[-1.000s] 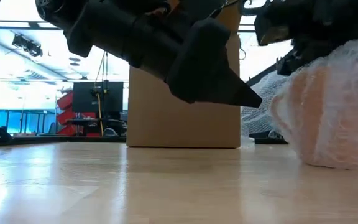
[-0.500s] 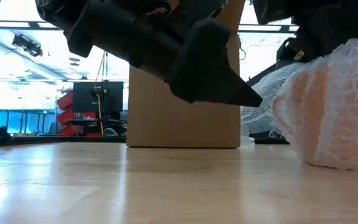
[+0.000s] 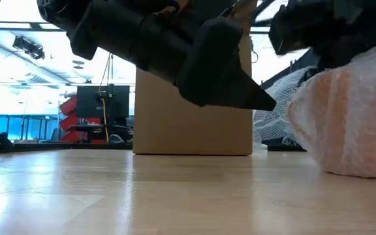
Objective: Wrap mug
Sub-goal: Wrap the orange cup with the bubble wrap
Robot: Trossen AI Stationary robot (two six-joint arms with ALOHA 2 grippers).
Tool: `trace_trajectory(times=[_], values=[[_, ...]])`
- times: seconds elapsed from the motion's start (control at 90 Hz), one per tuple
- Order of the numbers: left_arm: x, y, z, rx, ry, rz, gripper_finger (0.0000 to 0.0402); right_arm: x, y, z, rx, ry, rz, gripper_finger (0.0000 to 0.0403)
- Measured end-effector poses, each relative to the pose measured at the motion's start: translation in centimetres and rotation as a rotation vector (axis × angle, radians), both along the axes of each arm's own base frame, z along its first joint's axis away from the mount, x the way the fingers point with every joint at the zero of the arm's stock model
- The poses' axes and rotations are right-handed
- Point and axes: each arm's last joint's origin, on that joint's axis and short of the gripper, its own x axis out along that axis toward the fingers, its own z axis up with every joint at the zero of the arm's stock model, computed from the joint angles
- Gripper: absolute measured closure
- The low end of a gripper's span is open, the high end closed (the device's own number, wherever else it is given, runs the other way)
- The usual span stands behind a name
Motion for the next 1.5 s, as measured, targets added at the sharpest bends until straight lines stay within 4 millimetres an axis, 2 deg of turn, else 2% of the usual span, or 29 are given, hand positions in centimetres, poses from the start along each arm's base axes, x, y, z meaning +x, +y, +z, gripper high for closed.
trace_trajectory(times=[0.156,0.311,0.433,0.667,0.767,0.856,0.978,1.122,1.356,1.5], values=[[0.0,0.0,0.0,0.0,0.0,0.0,0.0271,-0.3,0.1,2.8,-0.08,0.057,0.008,0.0403],[0.0,0.0,0.0,-0.001,-0.002,0.001,0.0271,-0.6,0.2,3.6,-0.139,0.073,-0.004,0.0403],[0.0,0.0,0.0,-0.001,-0.003,0.001,0.0271,-0.9,0.3,2.4,-0.172,0.092,-0.019,0.0403],[0.1,0.0,0.1,0.009,-0.014,-0.004,0.0271,-0.8,0.0,-2.1,-0.11,-0.022,0.036,0.0403],[0.1,0.0,0.3,-0.002,-0.024,-0.02,0.0271,-1.1,-0.7,-3.0,-0.095,-0.018,0.027,0.0403],[0.2,-0.1,0.4,-0.011,-0.033,-0.033,0.0271,-1.1,-1.1,-3.0,-0.111,0.009,0.017,0.0403],[0.2,-0.1,0.4,-0.017,-0.041,-0.038,0.0271,-0.5,-1.1,-1.9,-0.121,0.024,0.027,0.0403],[0.2,-0.1,0.4,-0.017,-0.042,-0.038,0.0271,0.2,-0.7,0.9,-0.121,0.006,0.044,0.0403],[0.2,-0.1,0.4,-0.016,-0.041,-0.038,0.0271,0.0,-0.2,5.0,-0.219,0.038,0.054,0.0403],[0.2,-0.1,0.4,-0.016,-0.039,-0.038,0.0271,-0.4,-0.4,6.1,-0.295,0.047,0.045,0.0403]])
